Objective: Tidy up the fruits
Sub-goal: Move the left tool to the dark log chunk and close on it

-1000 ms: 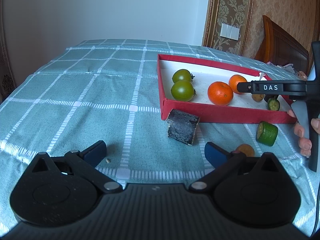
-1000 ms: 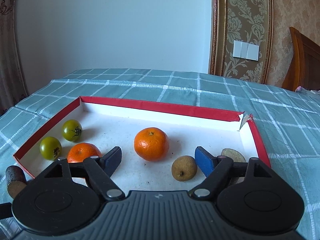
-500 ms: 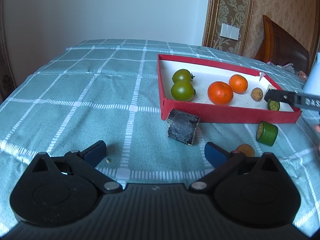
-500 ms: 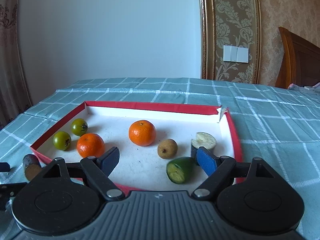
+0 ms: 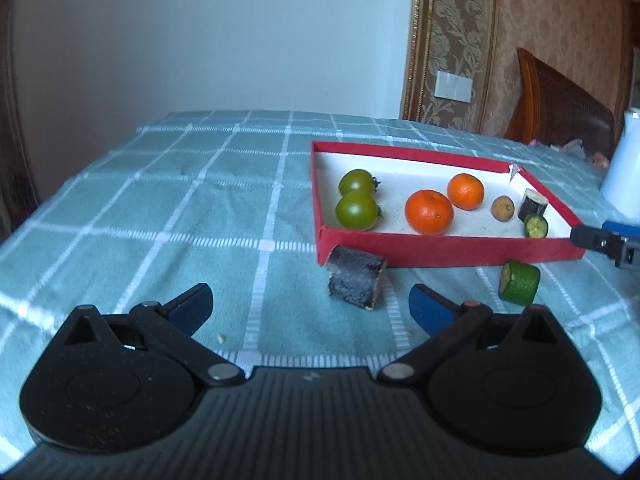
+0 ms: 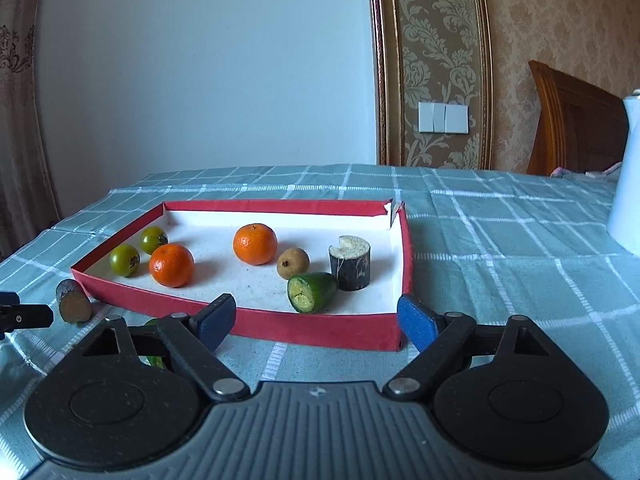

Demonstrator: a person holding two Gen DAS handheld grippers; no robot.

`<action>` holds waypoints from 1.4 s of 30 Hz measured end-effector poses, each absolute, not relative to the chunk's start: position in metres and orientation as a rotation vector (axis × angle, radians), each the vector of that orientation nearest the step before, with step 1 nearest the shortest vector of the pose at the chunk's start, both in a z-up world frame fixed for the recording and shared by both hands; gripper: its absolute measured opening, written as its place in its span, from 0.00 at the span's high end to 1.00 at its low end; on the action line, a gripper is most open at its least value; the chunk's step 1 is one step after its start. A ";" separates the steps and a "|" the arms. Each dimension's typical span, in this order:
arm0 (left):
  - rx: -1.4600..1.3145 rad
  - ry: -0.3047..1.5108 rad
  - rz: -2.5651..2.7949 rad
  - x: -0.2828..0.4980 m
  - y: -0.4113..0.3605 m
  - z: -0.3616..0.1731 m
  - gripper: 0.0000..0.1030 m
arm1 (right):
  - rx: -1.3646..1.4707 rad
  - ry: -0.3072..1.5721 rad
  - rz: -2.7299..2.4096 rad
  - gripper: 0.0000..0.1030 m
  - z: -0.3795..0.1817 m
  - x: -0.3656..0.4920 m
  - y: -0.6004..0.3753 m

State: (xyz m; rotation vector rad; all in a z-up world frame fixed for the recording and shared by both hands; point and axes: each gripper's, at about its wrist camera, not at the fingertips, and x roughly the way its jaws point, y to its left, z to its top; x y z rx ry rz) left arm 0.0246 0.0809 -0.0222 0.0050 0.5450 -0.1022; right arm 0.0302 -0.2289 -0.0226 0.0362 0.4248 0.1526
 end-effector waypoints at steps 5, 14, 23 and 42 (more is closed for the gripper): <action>0.072 0.551 -0.141 0.038 0.065 -0.019 0.00 | 0.035 0.447 0.153 0.14 -0.026 0.033 -0.229; 0.108 0.598 -0.184 0.054 0.059 -0.027 0.24 | 0.035 0.443 0.138 0.14 -0.028 0.032 -0.232; 0.071 0.629 -0.219 0.061 0.062 -0.032 0.69 | 0.033 0.448 0.136 0.14 -0.029 0.033 -0.231; 0.076 0.515 -0.217 0.053 0.051 0.004 0.74 | 0.037 0.450 0.132 0.14 -0.029 0.032 -0.233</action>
